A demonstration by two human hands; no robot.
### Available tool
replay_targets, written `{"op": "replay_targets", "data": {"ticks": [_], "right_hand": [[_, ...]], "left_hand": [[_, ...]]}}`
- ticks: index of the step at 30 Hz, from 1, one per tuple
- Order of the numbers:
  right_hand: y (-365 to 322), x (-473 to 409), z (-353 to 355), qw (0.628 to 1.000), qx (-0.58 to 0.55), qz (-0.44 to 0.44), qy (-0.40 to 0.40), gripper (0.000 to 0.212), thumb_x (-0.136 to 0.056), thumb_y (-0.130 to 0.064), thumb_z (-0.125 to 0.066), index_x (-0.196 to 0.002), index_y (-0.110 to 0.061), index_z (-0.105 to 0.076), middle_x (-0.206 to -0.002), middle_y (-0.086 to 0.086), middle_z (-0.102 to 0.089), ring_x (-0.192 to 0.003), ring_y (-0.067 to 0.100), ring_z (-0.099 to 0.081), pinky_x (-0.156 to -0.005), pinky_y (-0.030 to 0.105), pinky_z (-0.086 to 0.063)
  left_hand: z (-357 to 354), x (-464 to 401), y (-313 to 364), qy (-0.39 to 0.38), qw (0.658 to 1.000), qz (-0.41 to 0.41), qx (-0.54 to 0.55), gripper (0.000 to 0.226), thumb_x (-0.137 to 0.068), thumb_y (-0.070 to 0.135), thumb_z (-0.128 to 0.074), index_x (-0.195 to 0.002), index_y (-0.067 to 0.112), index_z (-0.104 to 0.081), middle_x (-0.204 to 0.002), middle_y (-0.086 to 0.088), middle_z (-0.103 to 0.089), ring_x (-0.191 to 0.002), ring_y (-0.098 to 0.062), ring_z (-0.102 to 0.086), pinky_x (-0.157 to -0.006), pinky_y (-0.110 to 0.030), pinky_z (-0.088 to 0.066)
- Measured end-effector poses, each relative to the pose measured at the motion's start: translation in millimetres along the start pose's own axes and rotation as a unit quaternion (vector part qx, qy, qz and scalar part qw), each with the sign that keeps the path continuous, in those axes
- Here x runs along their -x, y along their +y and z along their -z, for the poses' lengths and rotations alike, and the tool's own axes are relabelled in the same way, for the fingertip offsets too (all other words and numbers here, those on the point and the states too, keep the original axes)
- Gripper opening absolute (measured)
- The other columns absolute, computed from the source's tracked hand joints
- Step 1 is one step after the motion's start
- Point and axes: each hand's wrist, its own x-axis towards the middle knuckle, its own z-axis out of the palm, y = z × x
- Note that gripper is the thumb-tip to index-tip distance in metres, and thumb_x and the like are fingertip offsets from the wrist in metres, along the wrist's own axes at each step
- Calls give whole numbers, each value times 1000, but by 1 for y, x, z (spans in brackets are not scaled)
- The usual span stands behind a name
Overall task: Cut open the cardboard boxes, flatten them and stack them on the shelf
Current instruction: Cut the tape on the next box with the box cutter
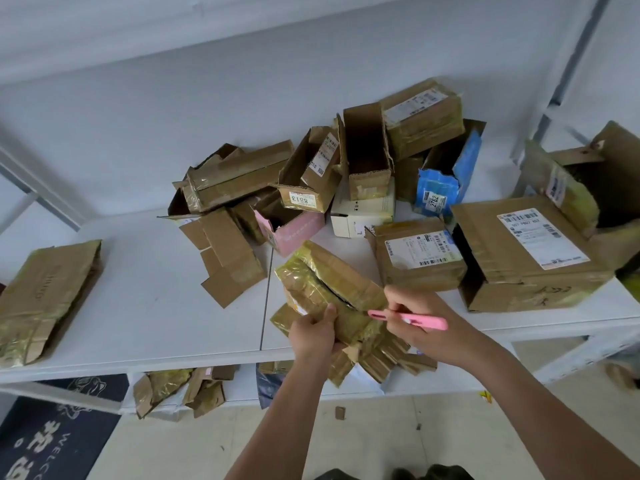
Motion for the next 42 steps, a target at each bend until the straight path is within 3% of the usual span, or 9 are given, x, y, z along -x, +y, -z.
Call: {"op": "replay_targets", "data": {"ticks": [7, 11, 16, 20, 22, 26, 31, 37, 42], "right_hand": [[16, 18, 15, 945, -203, -63, 250, 9, -96, -8, -56, -88, -12, -55, -75, 13, -65, -76, 27, -68, -76, 31, -58], [24, 15, 9, 867, -340, -120, 344, 12, -94, -19, -61, -83, -15, -62, -82, 11, -69, -81, 24, -70, -82, 31, -59], [28, 19, 11, 839, -409, -136, 333, 21, -99, -7, -51, -83, -14, -64, -85, 14, -71, -83, 26, -71, -85, 34, -59], [26, 19, 8, 851, -391, -140, 321, 16, -99, -8, -52, -84, -9, -59, -84, 19, -72, -83, 30, -70, -81, 32, -57], [26, 18, 6, 862, -365, -137, 325, 14, -97, -7, -53, -85, -6, -58, -81, 19, -72, -79, 28, -71, -76, 28, -58], [26, 17, 5, 877, -323, -118, 336, 12, -92, -7, -61, -83, 0, -58, -74, 17, -71, -70, 23, -70, -68, 26, -57], [28, 20, 5, 880, -300, -106, 353, 21, -92, -12, -63, -75, -5, -52, -63, 10, -67, -60, 17, -65, -63, 23, -55], [30, 8, 12, 867, -345, -118, 340, 5, -96, -10, -58, -91, -10, -60, -80, 9, -72, -72, 19, -70, -69, 22, -56], [32, 4, 8, 866, -322, -111, 367, 14, -89, -22, -64, -87, -8, -62, -78, 10, -73, -74, 19, -71, -71, 24, -57]], "left_hand": [[-2, 4, 17, -86, 978, 137, 132, 25, -90, 22, -72, -101, 5, -57, -93, -18, -69, -77, -33, -70, -52, -40, -60], [-3, 13, 19, -98, 983, 7, -154, 42, -95, 51, -57, -96, 10, -63, -60, -4, -69, -56, -17, -71, -52, -28, -54], [7, 18, 21, 95, 761, -253, -589, 55, -88, 74, -41, -66, 23, -47, -67, 6, -55, -59, -15, -49, -58, -30, -34], [7, 4, 27, 54, 659, -502, -557, 43, -89, 50, -64, -121, 23, -58, -123, 2, -57, -116, -24, -53, -96, -37, -43], [10, -9, 35, -46, 629, -528, -569, 53, -94, 47, -57, -144, 33, -43, -154, 8, -35, -147, -24, -26, -121, -43, -12], [16, -32, 39, -110, 634, -462, -610, 59, -98, 61, -31, -153, 47, -12, -163, 18, 3, -152, -13, 9, -119, -42, 17], [7, -33, 42, -6, 601, -470, -646, 67, -92, 71, -28, -153, 46, -16, -157, 2, -25, -140, -22, -29, -118, -46, -21], [-3, -39, 53, 46, 568, -459, -681, 76, -85, 78, -14, -149, 40, -30, -136, 2, -47, -123, -26, -40, -106, -42, -32], [4, -38, 37, 26, 667, -473, -574, 75, -84, 79, -22, -131, 28, -51, -114, 1, -50, -110, -24, -50, -94, -39, -46]]}}
